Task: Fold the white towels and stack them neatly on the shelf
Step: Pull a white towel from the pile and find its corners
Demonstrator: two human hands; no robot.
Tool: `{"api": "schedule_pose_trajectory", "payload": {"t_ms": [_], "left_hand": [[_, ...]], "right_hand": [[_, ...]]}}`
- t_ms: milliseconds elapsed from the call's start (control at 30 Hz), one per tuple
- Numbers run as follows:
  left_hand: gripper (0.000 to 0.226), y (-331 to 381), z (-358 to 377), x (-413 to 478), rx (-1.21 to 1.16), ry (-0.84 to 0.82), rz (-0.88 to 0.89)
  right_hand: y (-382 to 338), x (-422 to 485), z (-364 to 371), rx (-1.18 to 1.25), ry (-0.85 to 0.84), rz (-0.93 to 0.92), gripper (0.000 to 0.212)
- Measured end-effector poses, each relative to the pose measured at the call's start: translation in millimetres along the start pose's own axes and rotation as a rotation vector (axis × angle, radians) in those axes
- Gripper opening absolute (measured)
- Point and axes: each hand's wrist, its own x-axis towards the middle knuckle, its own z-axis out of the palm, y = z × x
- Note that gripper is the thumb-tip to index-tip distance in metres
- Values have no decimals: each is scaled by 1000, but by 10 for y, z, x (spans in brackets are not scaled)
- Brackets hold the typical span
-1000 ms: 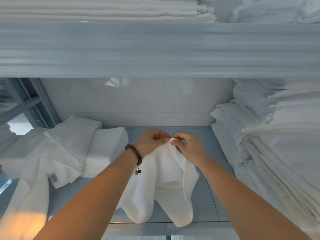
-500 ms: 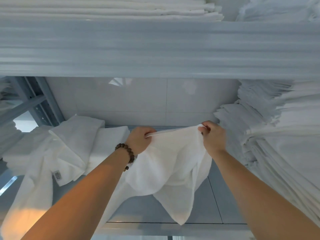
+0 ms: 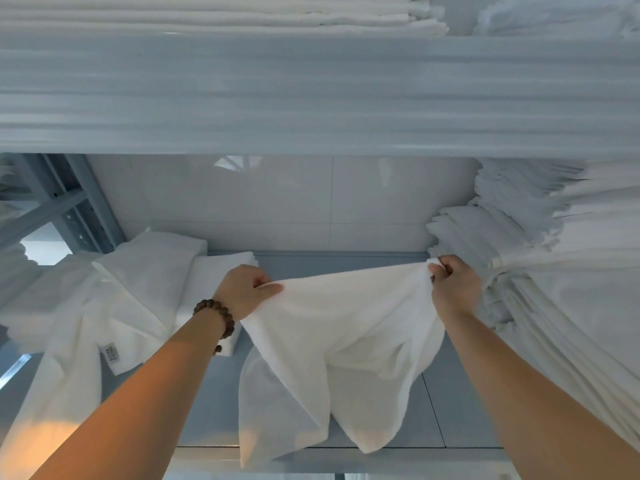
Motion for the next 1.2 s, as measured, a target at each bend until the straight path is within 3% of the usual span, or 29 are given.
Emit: {"api": "schedule_pose_trajectory", "payload": {"t_ms": [100,200,300,400,500,600,733,800,900,1033,1100,1200], "left_hand": [[38,50,25,-24,-129,34,-106],[28,282,94,-63,-381,1,-118],[13,562,199,-110,-622,-75,-79],[21,840,306,-117,-841,-72,-127],[28,1068,345,-103,-956,-40,-133],[20,1193,306,-119,-1051,-64,-139],[25,1193,236,-159,-1193,-217,-45],[29,1184,231,-173,-1134,-277,20],[28,1177,258,-181,-849,-151,29],[31,1115,273,-167,-445,1,321],[22,1108,236,-145,-396,-57,406],[19,1138,174,-138,-385,-117,375]], "right_hand": [[-94,-51,-10,0,-20,-10,10],[-290,-147,8,52,-73,-28,14],[-582,-317,15,188,-123,-5,14],[-853,-546,44,376,-184,-24,10],[-1013,-754,97,511,-258,-65,8],[-1033,-846,115,549,-301,-111,11],[-952,-882,79,535,-370,-184,25],[-913,-880,81,448,-388,-240,29],[-884,-836,77,434,-324,-251,11],[-907,-790,61,410,-341,-271,20],[-929,-791,54,415,-369,-282,18],[-918,-805,42,426,-337,-303,10]]}}
